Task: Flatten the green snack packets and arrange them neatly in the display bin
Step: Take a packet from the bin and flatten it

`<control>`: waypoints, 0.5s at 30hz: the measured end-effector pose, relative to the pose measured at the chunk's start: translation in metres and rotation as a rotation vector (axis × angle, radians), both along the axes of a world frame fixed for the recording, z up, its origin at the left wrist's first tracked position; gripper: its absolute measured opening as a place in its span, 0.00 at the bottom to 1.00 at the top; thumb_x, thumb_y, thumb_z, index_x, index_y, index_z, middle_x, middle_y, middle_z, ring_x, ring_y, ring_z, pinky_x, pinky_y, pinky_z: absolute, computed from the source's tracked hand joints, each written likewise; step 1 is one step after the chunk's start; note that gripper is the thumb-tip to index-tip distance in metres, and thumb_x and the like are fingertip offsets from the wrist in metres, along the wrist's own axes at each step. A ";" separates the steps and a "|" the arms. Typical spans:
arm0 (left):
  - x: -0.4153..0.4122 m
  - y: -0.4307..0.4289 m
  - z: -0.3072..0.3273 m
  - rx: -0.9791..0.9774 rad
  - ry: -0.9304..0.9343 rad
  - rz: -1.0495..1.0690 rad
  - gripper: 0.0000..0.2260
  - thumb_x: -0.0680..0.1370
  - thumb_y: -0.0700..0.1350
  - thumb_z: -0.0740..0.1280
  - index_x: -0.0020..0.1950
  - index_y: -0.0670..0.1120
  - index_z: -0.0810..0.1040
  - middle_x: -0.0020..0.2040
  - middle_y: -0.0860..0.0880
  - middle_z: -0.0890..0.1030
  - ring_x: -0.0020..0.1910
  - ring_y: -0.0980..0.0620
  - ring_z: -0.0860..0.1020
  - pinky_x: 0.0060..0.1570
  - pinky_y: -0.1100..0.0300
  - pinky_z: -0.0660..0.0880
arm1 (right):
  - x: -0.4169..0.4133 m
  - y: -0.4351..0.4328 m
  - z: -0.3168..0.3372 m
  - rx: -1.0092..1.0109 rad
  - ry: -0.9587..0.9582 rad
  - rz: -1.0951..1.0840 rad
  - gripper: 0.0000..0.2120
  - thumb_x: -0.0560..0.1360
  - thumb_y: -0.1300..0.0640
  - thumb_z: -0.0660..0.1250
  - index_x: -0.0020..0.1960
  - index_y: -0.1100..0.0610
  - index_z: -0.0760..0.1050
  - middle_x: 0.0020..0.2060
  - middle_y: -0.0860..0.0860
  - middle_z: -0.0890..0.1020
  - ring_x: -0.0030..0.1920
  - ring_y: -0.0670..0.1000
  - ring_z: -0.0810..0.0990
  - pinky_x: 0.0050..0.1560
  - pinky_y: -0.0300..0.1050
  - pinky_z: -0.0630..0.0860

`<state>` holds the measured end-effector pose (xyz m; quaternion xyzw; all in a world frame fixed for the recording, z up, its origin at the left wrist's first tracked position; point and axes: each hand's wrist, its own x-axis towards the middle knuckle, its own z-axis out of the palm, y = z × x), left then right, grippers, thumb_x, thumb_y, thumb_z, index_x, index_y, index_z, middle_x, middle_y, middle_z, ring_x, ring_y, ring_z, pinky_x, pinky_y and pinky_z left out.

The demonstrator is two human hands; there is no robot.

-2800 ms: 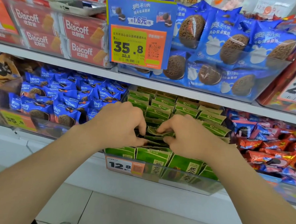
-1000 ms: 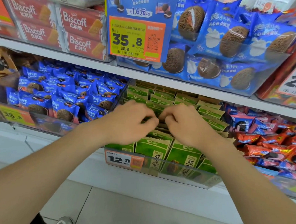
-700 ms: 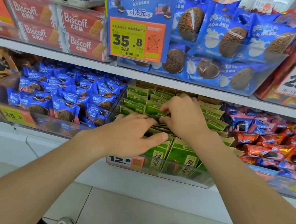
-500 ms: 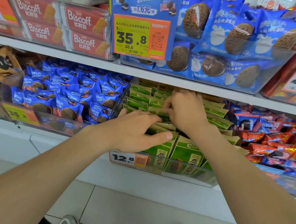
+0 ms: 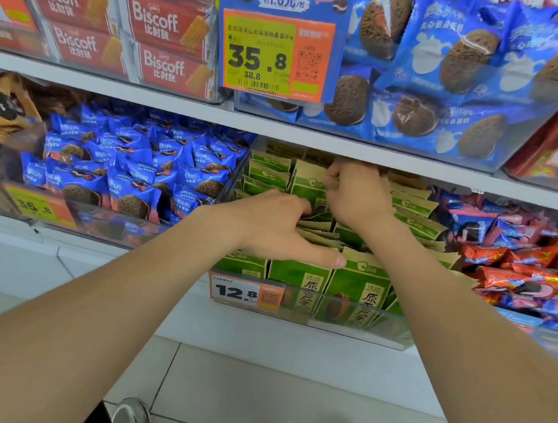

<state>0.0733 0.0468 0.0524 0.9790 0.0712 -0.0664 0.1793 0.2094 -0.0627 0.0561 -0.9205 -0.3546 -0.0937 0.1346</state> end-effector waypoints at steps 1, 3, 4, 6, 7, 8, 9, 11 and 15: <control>0.001 0.000 -0.001 0.002 -0.002 -0.005 0.51 0.65 0.85 0.61 0.74 0.49 0.75 0.65 0.51 0.79 0.67 0.47 0.74 0.66 0.48 0.76 | -0.001 -0.002 0.000 0.014 0.006 0.004 0.08 0.80 0.61 0.65 0.57 0.52 0.79 0.58 0.56 0.83 0.62 0.62 0.79 0.68 0.56 0.70; 0.001 -0.001 -0.004 0.024 -0.003 -0.014 0.49 0.64 0.86 0.59 0.68 0.49 0.77 0.57 0.52 0.75 0.64 0.47 0.73 0.62 0.50 0.75 | -0.004 -0.006 0.000 0.046 0.014 0.017 0.07 0.80 0.62 0.65 0.56 0.56 0.79 0.55 0.58 0.84 0.60 0.63 0.80 0.65 0.56 0.73; 0.000 -0.002 -0.004 0.039 0.006 -0.017 0.51 0.63 0.87 0.58 0.69 0.49 0.77 0.58 0.51 0.74 0.66 0.45 0.71 0.64 0.48 0.73 | -0.004 -0.007 0.000 0.074 0.022 0.031 0.06 0.80 0.63 0.65 0.55 0.58 0.79 0.53 0.59 0.84 0.58 0.64 0.81 0.63 0.55 0.74; -0.002 -0.004 -0.004 0.060 0.043 -0.015 0.55 0.61 0.88 0.56 0.74 0.49 0.75 0.66 0.48 0.75 0.74 0.42 0.67 0.72 0.44 0.70 | -0.007 -0.011 0.001 0.141 0.046 0.078 0.04 0.81 0.63 0.65 0.52 0.57 0.78 0.48 0.58 0.84 0.53 0.64 0.81 0.56 0.54 0.78; -0.004 -0.006 -0.004 0.066 0.068 -0.011 0.57 0.61 0.88 0.55 0.76 0.49 0.73 0.71 0.48 0.75 0.76 0.41 0.65 0.74 0.42 0.68 | -0.010 -0.014 0.002 0.168 0.049 0.104 0.04 0.82 0.62 0.65 0.51 0.56 0.78 0.46 0.56 0.83 0.50 0.62 0.81 0.52 0.54 0.78; -0.005 -0.007 -0.003 0.070 0.085 -0.007 0.57 0.62 0.87 0.54 0.77 0.49 0.73 0.72 0.48 0.75 0.77 0.41 0.64 0.75 0.41 0.68 | -0.012 -0.019 0.003 0.185 0.041 0.133 0.04 0.82 0.60 0.66 0.51 0.55 0.78 0.44 0.54 0.83 0.47 0.59 0.82 0.49 0.53 0.80; -0.006 -0.009 -0.003 0.071 0.079 -0.004 0.54 0.62 0.87 0.54 0.74 0.50 0.75 0.70 0.49 0.77 0.75 0.41 0.65 0.73 0.41 0.69 | -0.016 -0.025 0.004 0.189 0.013 0.169 0.03 0.82 0.59 0.67 0.51 0.54 0.79 0.41 0.52 0.83 0.44 0.57 0.82 0.46 0.53 0.81; -0.011 -0.011 -0.005 0.068 -0.012 0.003 0.45 0.64 0.87 0.55 0.60 0.53 0.81 0.56 0.52 0.82 0.63 0.45 0.75 0.65 0.44 0.76 | -0.024 -0.040 0.006 0.126 -0.067 0.255 0.02 0.82 0.57 0.68 0.51 0.51 0.78 0.38 0.50 0.82 0.39 0.55 0.81 0.41 0.55 0.82; -0.027 -0.010 -0.008 -0.003 -0.258 0.011 0.34 0.69 0.82 0.61 0.47 0.52 0.81 0.37 0.57 0.80 0.40 0.59 0.79 0.43 0.56 0.78 | -0.034 -0.063 0.014 0.116 -0.247 0.357 0.02 0.82 0.55 0.66 0.53 0.52 0.73 0.31 0.49 0.79 0.32 0.56 0.78 0.34 0.55 0.79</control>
